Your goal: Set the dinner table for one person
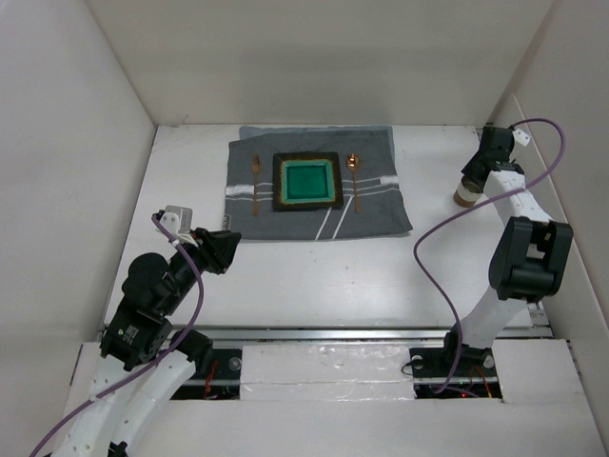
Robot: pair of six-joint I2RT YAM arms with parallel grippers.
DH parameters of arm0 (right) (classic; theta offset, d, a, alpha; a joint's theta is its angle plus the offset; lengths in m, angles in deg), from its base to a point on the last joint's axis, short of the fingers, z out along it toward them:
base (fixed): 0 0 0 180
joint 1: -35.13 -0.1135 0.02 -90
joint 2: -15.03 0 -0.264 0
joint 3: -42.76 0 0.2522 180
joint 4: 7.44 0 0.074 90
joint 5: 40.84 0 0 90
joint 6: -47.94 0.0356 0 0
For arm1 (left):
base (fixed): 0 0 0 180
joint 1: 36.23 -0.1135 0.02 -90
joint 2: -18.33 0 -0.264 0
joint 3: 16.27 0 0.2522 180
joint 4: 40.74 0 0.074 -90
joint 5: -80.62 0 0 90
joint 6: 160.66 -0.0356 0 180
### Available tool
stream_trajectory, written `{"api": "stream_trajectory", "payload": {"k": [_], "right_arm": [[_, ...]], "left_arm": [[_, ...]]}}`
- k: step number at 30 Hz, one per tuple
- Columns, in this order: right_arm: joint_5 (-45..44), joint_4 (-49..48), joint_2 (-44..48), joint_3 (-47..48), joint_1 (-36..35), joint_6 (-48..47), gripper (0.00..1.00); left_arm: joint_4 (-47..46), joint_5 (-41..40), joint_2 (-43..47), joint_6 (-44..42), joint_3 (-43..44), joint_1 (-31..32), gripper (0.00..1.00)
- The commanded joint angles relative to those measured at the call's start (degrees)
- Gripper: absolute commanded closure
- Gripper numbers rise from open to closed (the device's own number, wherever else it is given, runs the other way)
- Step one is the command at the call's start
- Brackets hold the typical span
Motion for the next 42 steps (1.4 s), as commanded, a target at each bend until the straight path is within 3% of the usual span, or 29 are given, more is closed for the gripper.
{"api": "stream_trajectory", "payload": {"k": [1,13,20,23,30,35,37,42], "right_arm": [[-0.52,1.81,-5.78,6.32,-0.13,-1.63,0.54],[1.6,-0.91,-12.39,8.96,-0.13,-3.92,0.56],[-0.44,-5.56,-6.5,5.19,-1.37,-3.47,0.59],[-0.16,-0.58,-8.95,8.95,-1.89,-3.21,0.59],[2.47,0.58,-14.58,10.63,-1.89,-3.22,0.59],[3.0,0.23,-16.34,11.6,-2.42,-2.87,0.77],[1.78,0.67,-16.26,12.56,-3.64,-2.87,0.98],[-3.76,-4.85,-12.13,13.79,-10.93,-8.39,1.0]], "left_arm": [[-2.64,1.04,0.53,-0.66,-0.27,-0.22,0.74],[-2.73,1.04,0.0,-0.66,-0.44,-0.22,0.74],[-2.9,1.3,-0.88,-0.66,-0.44,-0.22,0.74],[-2.99,1.22,-1.05,-0.75,-0.44,-0.22,0.74],[-2.81,1.04,-0.96,-0.57,-0.53,-0.22,0.74],[-2.82,1.04,-1.22,-0.66,-0.44,-0.22,0.74],[-2.73,0.87,-1.4,-0.57,-0.44,-0.22,0.74],[-2.82,1.22,-2.37,-0.74,-0.36,-0.22,0.74]]}}
